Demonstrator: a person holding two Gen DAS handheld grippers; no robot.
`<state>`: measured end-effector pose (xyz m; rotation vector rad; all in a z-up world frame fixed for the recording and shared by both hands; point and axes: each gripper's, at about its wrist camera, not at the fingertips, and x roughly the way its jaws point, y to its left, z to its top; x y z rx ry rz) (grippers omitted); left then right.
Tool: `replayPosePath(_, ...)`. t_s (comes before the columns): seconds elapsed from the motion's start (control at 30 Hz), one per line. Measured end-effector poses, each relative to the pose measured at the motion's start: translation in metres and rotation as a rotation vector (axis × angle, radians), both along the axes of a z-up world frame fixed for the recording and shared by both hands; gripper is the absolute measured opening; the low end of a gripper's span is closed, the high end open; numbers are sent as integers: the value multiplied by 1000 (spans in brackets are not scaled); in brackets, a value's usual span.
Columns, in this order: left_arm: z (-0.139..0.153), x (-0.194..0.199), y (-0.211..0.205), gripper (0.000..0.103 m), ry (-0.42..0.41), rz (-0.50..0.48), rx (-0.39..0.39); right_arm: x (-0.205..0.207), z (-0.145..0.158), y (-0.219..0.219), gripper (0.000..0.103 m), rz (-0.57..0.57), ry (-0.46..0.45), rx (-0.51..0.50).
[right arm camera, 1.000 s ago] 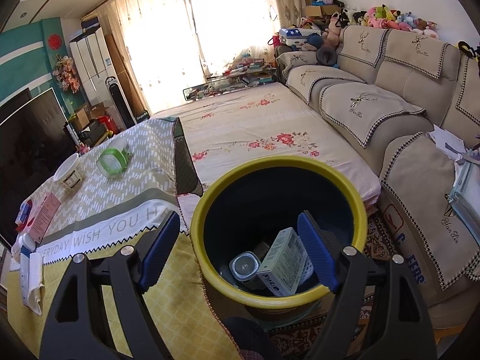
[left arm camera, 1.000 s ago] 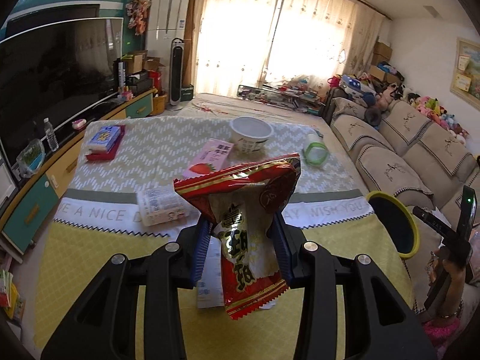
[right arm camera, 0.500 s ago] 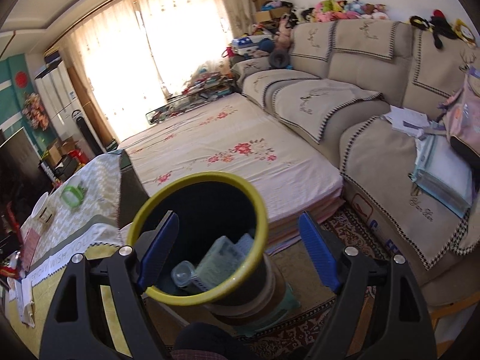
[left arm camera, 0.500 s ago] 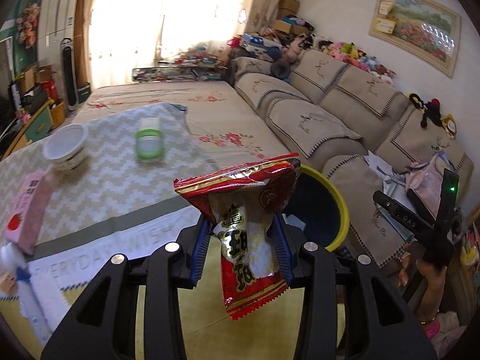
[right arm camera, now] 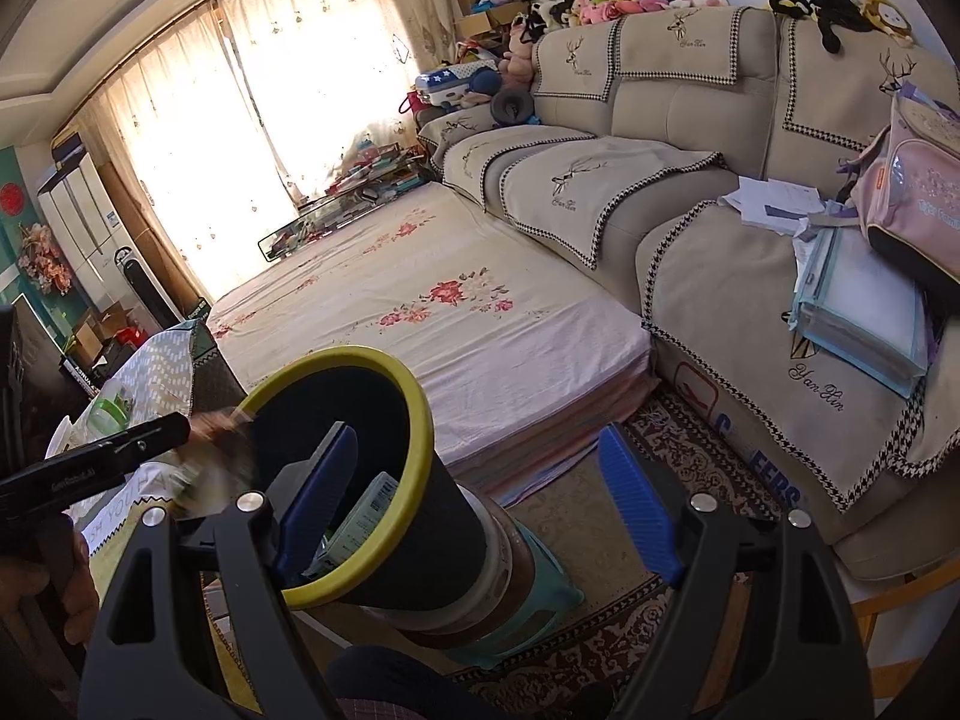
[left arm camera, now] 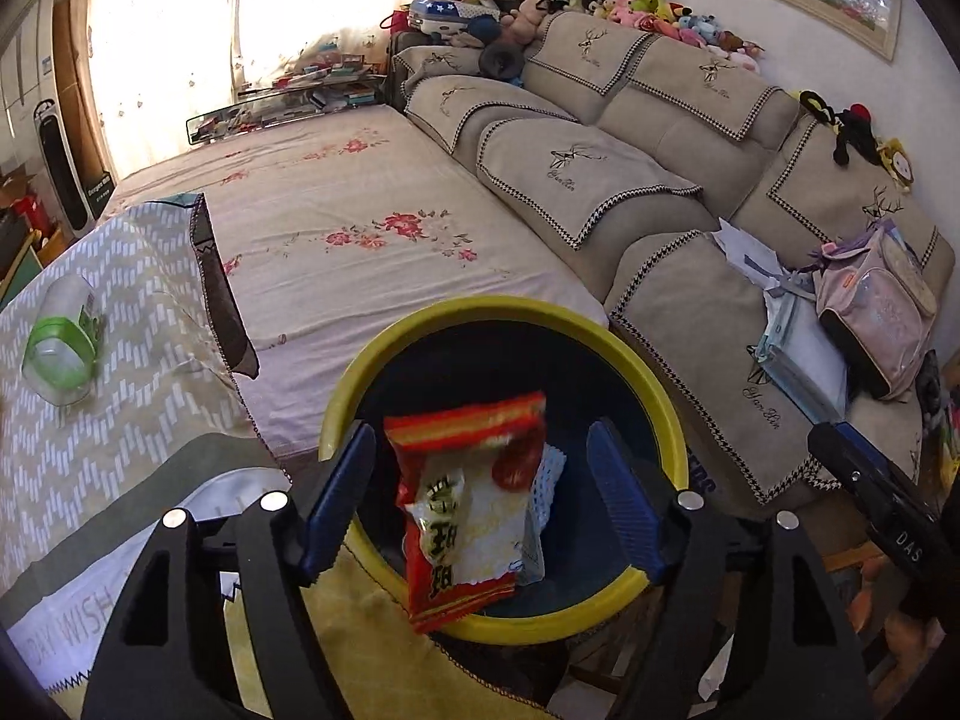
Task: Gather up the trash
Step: 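Carry the snack bag over the bin and open the left tool, then reach the right tool to the white-blue tube and grasp it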
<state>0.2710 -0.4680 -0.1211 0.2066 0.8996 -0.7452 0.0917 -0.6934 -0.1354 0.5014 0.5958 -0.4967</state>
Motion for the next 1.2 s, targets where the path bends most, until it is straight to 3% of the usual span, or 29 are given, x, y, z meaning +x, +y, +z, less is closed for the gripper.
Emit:
replayPosePath(0.1, 5, -2, 12, 78, -11, 17, -8, 1, -2, 0, 78, 0, 3, 8)
replayPosePath(0.23, 27, -13, 52, 80, -47, 52, -73, 6, 0, 9, 78, 25, 1, 1)
replayPosePath(0.47, 76, -60, 161, 88, -150, 190, -183, 26, 9, 50, 79, 136, 4, -26)
replayPosePath(0.63, 104, -99, 254, 90, -246, 349, -185, 52, 11, 112, 79, 308, 22, -51)
replayPosePath(0.87, 126, -155, 393, 94, -387, 638, -150, 83, 11, 237, 79, 666, 24, -49)
replayPosePath(0.97, 123, -173, 446, 95, -402, 741, -144, 92, 10, 293, 79, 825, 32, -44)
replayPosePath(1.07, 114, -185, 485, 95, -388, 809, -147, 96, 8, 345, 72, 972, 49, -41)
replayPosePath(1.2, 96, -190, 519, 95, -348, 853, -162, 98, 14, 398, 62, 1082, 49, -52)
